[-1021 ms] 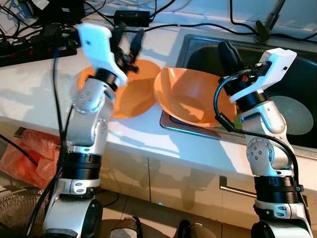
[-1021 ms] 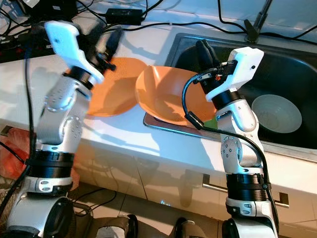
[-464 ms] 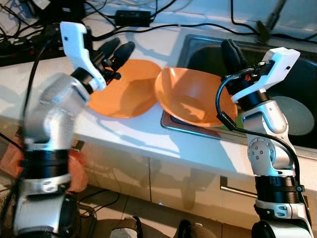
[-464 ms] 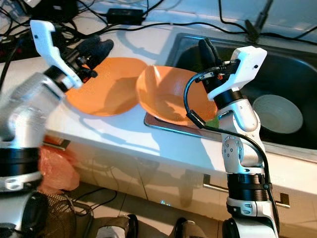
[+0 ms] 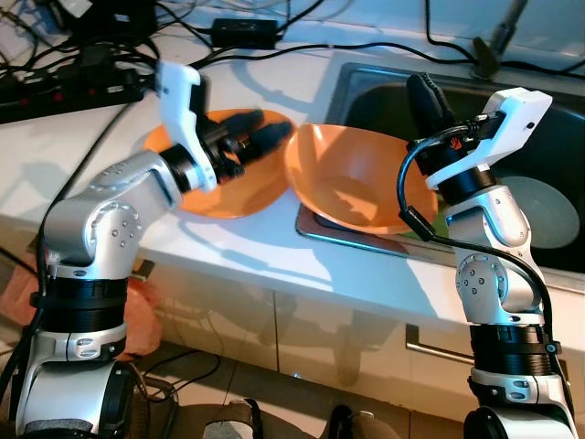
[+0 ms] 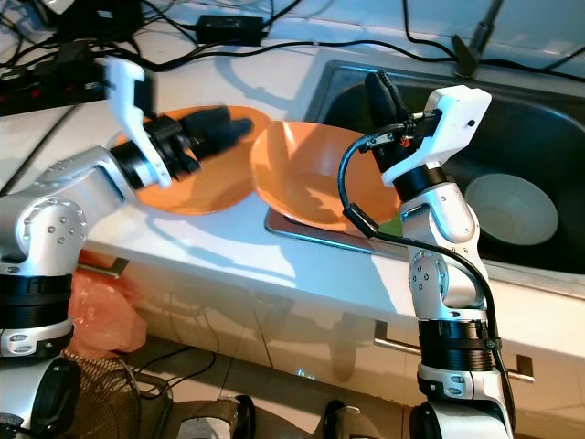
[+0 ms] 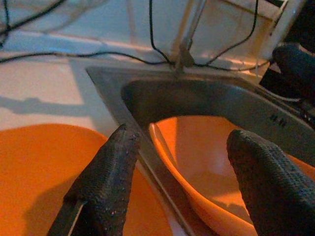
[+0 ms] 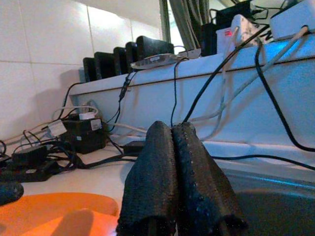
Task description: Kitchen organization
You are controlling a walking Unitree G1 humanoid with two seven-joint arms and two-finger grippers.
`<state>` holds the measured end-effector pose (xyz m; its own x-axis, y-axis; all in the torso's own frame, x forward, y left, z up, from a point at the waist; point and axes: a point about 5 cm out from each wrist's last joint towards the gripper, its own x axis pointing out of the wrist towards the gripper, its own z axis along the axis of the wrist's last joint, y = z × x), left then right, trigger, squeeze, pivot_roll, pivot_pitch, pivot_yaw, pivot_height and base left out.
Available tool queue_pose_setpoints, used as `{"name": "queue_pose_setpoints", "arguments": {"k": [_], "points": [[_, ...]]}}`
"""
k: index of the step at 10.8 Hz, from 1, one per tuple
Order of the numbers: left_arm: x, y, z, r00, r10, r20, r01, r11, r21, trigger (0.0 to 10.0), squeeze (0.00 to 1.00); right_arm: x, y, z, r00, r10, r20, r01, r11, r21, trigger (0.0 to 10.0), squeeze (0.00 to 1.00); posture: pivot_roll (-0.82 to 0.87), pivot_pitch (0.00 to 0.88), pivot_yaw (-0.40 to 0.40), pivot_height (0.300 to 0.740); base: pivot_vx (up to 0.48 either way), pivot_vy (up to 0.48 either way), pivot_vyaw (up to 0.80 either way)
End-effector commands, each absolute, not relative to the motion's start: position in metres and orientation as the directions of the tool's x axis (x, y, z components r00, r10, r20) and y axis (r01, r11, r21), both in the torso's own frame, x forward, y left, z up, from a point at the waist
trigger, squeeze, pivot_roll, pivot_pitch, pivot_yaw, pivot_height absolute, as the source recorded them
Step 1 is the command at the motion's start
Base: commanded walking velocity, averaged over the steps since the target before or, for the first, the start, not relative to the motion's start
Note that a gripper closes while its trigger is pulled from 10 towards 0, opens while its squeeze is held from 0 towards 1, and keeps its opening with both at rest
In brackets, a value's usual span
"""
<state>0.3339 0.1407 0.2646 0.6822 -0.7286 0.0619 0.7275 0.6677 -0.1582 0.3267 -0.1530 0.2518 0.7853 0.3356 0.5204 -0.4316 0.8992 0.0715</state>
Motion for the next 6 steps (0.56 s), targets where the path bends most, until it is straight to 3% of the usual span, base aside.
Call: {"name": "queue_pose_setpoints", "arguments": {"k": [1, 6], "points": [[0.331, 0.137, 0.262, 0.658, -0.752, 0.03, 0.746, 0.647, -0.154, 10.0, 0.0, 0.325, -0.151, 0.256, 0.773, 0.342, 0.535, -0.436, 0.898, 0.055, 10.0, 0.0, 0.13, 0.167, 0.032, 0.74, 0.0, 0.0, 0.0], [0.344, 0.13, 0.257, 0.663, -0.747, -0.044, 0.725, 0.655, -0.212, 10.0, 0.0, 0.323, -0.149, 0.256, 0.769, 0.337, 0.543, -0.437, 0.897, 0.062, 10.0, 0.0, 0.12, 0.154, 0.054, 0.74, 0.0, 0.0, 0.0]]}}
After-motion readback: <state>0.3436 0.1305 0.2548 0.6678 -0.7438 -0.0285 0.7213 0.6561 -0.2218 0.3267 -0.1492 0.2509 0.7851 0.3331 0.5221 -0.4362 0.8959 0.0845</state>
